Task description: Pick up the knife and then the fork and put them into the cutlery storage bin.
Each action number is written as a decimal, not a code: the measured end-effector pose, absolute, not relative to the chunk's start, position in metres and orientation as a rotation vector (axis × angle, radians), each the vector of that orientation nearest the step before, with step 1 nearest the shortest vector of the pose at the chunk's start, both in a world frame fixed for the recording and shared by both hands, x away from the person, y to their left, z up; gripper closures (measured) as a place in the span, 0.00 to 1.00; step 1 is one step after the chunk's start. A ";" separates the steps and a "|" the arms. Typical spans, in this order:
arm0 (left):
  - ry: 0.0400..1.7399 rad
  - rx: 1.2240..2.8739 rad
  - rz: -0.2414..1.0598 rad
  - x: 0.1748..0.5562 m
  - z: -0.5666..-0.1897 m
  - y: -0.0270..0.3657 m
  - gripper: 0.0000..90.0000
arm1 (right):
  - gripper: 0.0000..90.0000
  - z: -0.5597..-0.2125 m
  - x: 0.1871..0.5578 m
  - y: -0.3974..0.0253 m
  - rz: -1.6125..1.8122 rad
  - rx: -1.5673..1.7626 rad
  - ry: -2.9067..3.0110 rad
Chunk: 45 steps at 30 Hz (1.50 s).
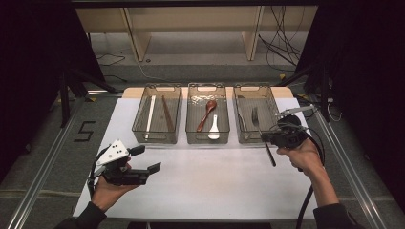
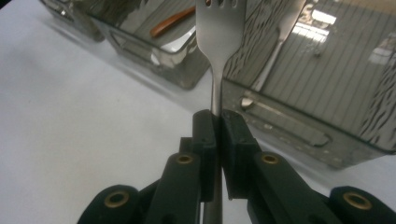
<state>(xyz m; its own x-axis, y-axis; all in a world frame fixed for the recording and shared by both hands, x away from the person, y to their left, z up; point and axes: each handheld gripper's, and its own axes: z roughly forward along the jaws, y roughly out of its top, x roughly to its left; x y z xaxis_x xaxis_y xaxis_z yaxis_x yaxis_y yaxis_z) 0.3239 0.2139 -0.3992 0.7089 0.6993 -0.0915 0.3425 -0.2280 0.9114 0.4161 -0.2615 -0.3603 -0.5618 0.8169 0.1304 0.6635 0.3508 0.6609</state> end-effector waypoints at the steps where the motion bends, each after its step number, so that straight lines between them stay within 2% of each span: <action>1: 0.818 1.833 0.411 0.324 -0.399 0.214 0.17 | 0.95 -0.359 0.418 -0.262 1.010 1.342 2.382; 20: 0.817 1.832 0.410 0.324 -0.399 0.214 0.17 | 0.95 -0.330 0.453 -0.256 1.060 1.359 2.275; 45: 0.817 1.827 0.409 0.324 -0.399 0.214 0.17 | 0.95 -0.316 0.496 -0.242 1.055 1.409 2.193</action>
<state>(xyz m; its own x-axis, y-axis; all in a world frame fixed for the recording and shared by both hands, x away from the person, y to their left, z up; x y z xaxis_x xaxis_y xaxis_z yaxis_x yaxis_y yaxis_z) 0.3239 0.2141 -0.3993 0.7091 0.6986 -0.0957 0.3421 -0.2222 0.9130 0.4958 -0.2419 -0.3157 -0.4574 0.8820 0.1136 0.6390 0.2372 0.7317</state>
